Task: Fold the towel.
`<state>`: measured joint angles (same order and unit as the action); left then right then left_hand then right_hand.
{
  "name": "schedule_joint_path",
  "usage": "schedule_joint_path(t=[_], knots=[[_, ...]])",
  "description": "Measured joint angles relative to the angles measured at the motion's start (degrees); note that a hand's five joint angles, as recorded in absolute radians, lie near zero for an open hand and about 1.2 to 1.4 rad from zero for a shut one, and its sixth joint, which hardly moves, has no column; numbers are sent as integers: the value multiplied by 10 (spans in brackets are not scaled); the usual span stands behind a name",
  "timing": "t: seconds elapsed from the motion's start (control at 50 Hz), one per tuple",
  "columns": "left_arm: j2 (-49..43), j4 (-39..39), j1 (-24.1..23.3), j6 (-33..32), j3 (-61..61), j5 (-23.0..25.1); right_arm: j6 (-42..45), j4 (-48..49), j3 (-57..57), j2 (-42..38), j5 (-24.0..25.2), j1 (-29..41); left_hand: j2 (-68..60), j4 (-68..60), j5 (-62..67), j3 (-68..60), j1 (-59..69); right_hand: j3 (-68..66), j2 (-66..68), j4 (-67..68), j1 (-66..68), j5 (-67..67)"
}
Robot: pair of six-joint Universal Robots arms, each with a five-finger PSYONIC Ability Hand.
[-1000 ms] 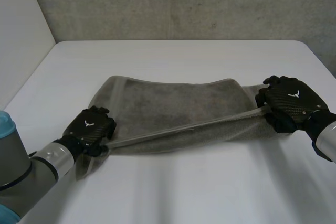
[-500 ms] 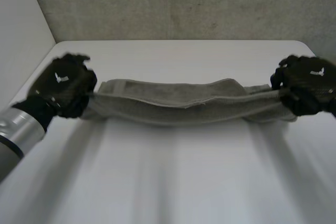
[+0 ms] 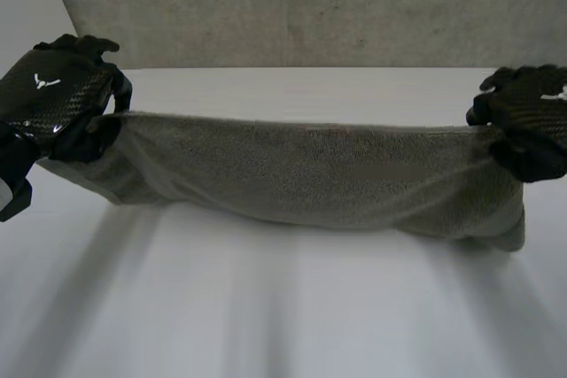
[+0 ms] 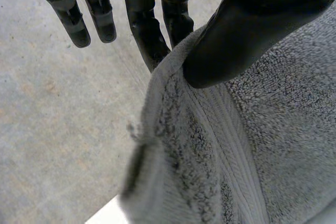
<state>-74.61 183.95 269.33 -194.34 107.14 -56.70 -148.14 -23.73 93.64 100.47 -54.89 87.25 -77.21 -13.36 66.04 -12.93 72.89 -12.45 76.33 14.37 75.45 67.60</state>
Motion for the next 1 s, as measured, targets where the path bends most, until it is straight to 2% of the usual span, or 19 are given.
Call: schedule_joint_path(t=[0.14, 0.3, 0.46, 0.7, 0.86, 0.92, 1.0], knots=[[-37, 1, 11, -1, 4, 14, 56, 6, 35, -52, -4, -7, 0, 0, 0, 0, 2, 0, 0, 0, 0, 0], [-92, 0, 11, -5, 4, 21, 105, 2, 61, -95, -4, -45, 0, 0, 0, 0, 2, 0, 0, 0, 0, 0], [-152, 2, 8, -8, -15, 25, 112, 5, 55, -117, 1, -58, 0, 0, 1, 0, 2, 0, 0, 0, 0, 0], [-290, -2, 3, -35, -114, 17, 112, 43, -7, -217, -14, -53, 0, 0, 2, 0, 2, 0, 0, 0, 0, -2], [-311, -3, 0, -59, -133, 16, 114, 44, -12, -230, -7, -54, 0, 0, 2, 0, 2, 0, -2, 0, -1, -5], [-310, -3, 0, -61, -132, 16, 112, 43, -9, -230, -4, -54, 0, 0, 2, 0, 2, 0, -25, 0, -11, -41], [-310, -2, -1, -61, -130, 17, 110, 42, -6, -230, 1, -53, -1, 0, 13, 0, 3, 0, -142, 0, -135, -156]])
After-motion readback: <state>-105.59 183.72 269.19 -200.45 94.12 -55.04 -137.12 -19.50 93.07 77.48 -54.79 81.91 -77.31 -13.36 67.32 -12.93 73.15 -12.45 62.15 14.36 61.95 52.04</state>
